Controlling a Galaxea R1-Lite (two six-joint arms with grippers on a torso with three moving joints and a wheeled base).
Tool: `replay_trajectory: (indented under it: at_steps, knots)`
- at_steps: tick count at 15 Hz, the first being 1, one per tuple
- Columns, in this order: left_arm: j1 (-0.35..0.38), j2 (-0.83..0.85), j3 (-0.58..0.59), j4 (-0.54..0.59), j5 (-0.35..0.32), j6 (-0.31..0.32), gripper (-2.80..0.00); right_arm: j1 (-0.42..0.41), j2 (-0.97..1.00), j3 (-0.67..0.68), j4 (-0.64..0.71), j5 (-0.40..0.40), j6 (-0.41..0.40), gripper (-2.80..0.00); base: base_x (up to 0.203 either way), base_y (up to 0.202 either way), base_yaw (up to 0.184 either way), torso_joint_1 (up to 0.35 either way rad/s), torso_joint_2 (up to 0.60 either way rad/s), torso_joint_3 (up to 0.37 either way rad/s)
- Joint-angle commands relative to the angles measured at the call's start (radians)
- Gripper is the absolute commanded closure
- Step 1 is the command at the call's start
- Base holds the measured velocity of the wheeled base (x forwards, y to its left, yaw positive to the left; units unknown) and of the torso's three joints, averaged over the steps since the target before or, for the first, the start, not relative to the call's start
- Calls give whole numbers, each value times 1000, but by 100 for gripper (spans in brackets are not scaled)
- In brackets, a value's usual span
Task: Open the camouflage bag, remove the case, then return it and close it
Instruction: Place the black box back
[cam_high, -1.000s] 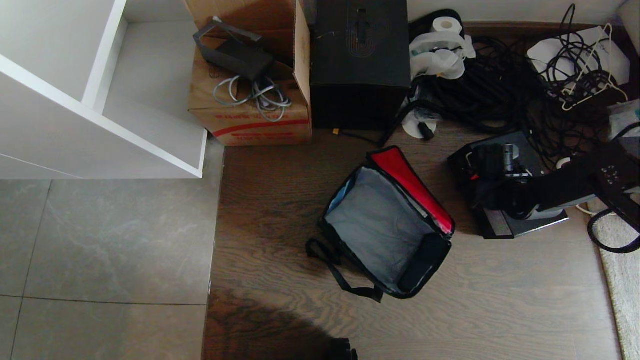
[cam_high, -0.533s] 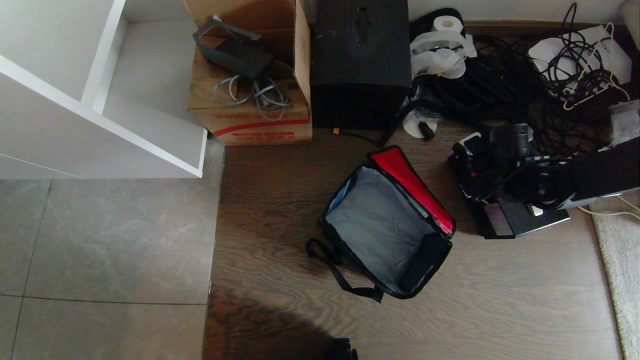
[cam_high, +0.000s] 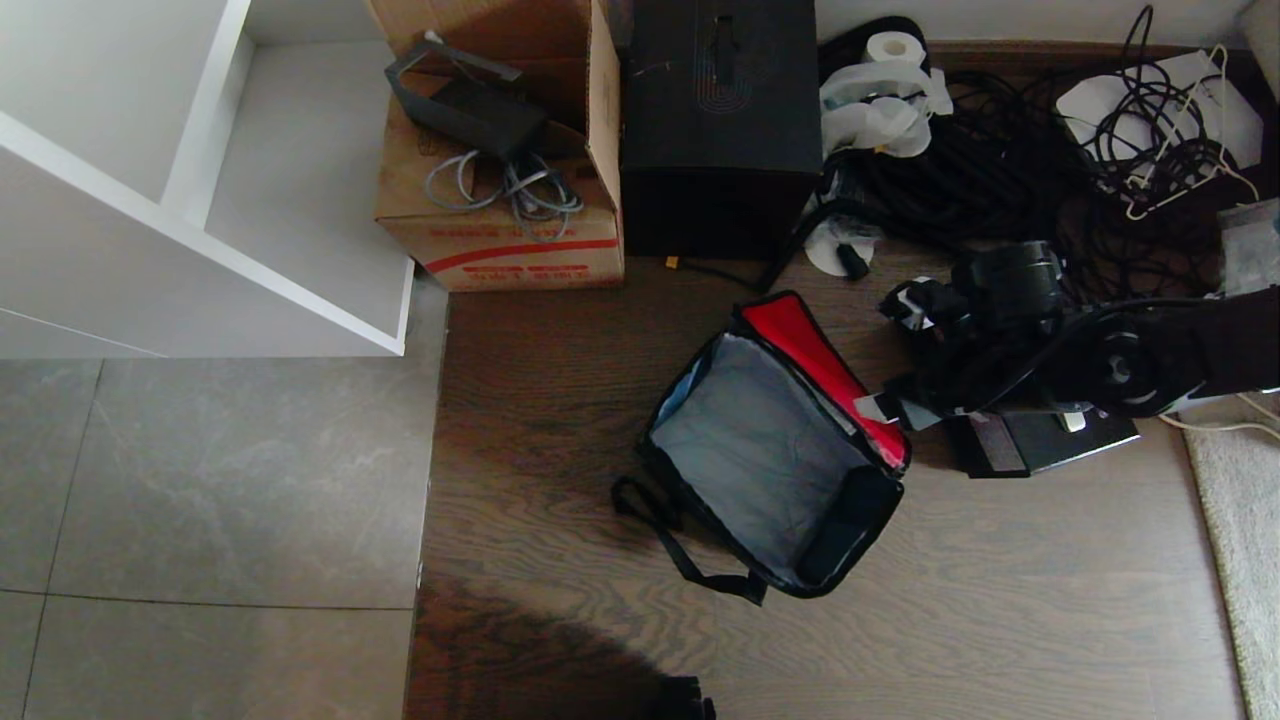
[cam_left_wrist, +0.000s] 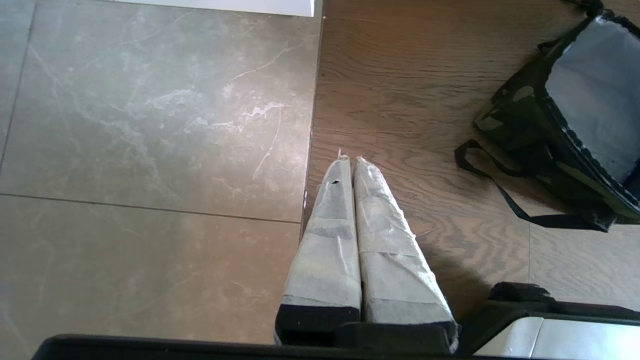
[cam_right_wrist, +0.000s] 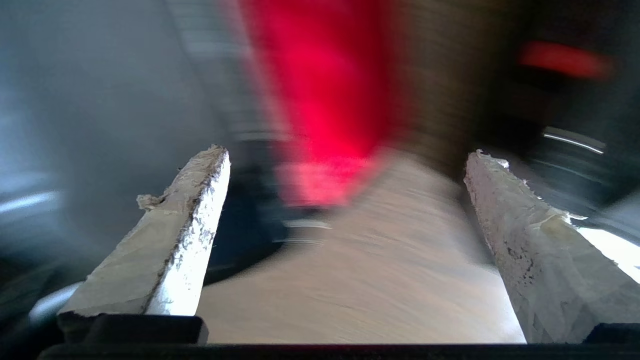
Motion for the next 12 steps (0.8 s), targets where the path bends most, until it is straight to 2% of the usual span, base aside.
replay_trajectory:
  at_steps: [1,5,8,12]
  knots:
    - [0,0,9,0,1,-1,0,15,23,15,8,153,9,-280,0,0,0,0,0,0]
    - [0,0,9,0,1,-1,0,44,108,3,23,212,8,-280,0,0,0,0,0,0]
    - [0,0,9,0,1,-1,0,56,178,-59,-6,223,1,-280,0,0,0,0,0,0]
    - [1,0,9,0,1,0,0,55,270,-170,-98,218,-74,-280,0,0,0,0,0,0]
